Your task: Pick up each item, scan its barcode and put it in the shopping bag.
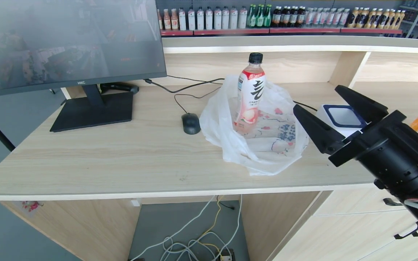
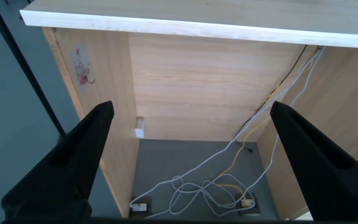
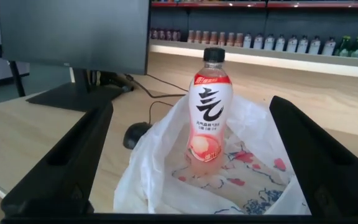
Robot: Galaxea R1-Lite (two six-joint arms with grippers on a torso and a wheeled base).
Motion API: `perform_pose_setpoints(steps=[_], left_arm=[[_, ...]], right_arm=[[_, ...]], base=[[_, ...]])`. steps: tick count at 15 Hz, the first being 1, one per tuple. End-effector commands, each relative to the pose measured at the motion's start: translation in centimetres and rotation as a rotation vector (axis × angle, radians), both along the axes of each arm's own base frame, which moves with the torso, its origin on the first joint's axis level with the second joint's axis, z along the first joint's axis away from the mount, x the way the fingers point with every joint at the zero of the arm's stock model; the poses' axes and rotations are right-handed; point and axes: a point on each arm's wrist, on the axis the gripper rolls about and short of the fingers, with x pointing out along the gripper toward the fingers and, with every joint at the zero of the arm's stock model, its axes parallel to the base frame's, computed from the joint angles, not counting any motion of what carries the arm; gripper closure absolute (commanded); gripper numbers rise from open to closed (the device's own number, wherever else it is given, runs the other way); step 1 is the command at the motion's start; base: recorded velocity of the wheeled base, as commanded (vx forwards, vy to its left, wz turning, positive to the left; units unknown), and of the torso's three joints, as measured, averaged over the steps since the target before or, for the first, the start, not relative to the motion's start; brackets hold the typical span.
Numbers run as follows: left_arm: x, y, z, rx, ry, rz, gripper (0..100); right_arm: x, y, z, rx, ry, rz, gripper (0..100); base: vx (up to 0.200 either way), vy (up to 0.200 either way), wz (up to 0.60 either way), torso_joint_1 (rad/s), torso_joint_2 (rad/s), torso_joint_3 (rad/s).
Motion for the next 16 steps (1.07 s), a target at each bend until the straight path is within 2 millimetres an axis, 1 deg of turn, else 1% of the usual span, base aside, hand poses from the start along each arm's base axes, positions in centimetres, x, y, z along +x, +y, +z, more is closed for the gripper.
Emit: perform_pose_setpoints(steps=[1, 3, 5, 7, 8, 10, 12, 14, 16], left_arm=[[0.0, 0.0, 0.0, 0.000, 0.000, 0.000, 0], [0.0, 0.0, 0.0, 0.003, 0.000, 0.000, 0], [0.0, 0.0, 0.0, 0.006, 0.000, 0.000, 0], [0.0, 0.0, 0.0, 0.011, 0.000, 0.000, 0], [0.0, 0.0, 0.0, 0.009, 0.000, 0.000, 0], [0.0, 0.0, 0.0, 0.008, 0.001, 0.000, 0], [0.0, 0.0, 0.0, 0.004, 0.001, 0.001, 0], [0.0, 0.0, 0.0, 0.004, 0.000, 0.001, 0], [0.0, 0.0, 0.0, -0.003, 0.000, 0.001, 0]], right_arm=[[-0.6, -0.5, -0.2, 0.001, 0.007, 0.000, 0], [-1.3, -1.0, -0.7, -0.006, 0.022, -0.002, 0], [-1.7, -1.4, -1.2, -0.002, 0.050, -0.001, 0], [-1.6, -1.4, -1.2, 0.000, 0.046, -0.001, 0], [-1.7, -1.4, -1.6, -0.011, 0.063, -0.003, 0], [-1.2, -1.2, -1.8, -0.028, 0.067, -0.014, 0], [-0.4, -1.7, -1.6, -0.014, 0.062, -0.063, 0], [-0.2, -1.8, -1.8, -0.014, 0.073, -0.069, 0], [0.1, -1.2, -1.6, -0.008, 0.066, -0.074, 0]], base=[[-0.200, 0.000, 0.00, -0.002, 0.00, 0.007], [-0.200, 0.000, 0.00, -0.005, 0.00, 0.002], [0.000, 0.000, 0.00, 0.000, 0.00, 0.000], [0.000, 0.000, 0.00, 0.000, 0.00, 0.000], [0.000, 0.000, 0.00, 0.000, 0.00, 0.000], [0.000, -0.200, 0.00, -0.012, -0.01, 0.005], [0.000, -0.200, 0.00, 0.022, 0.01, 0.002], [0.000, -0.200, 0.00, 0.007, 0.00, 0.007], [0.000, -0.200, 0.00, 0.012, 0.01, -0.002]])
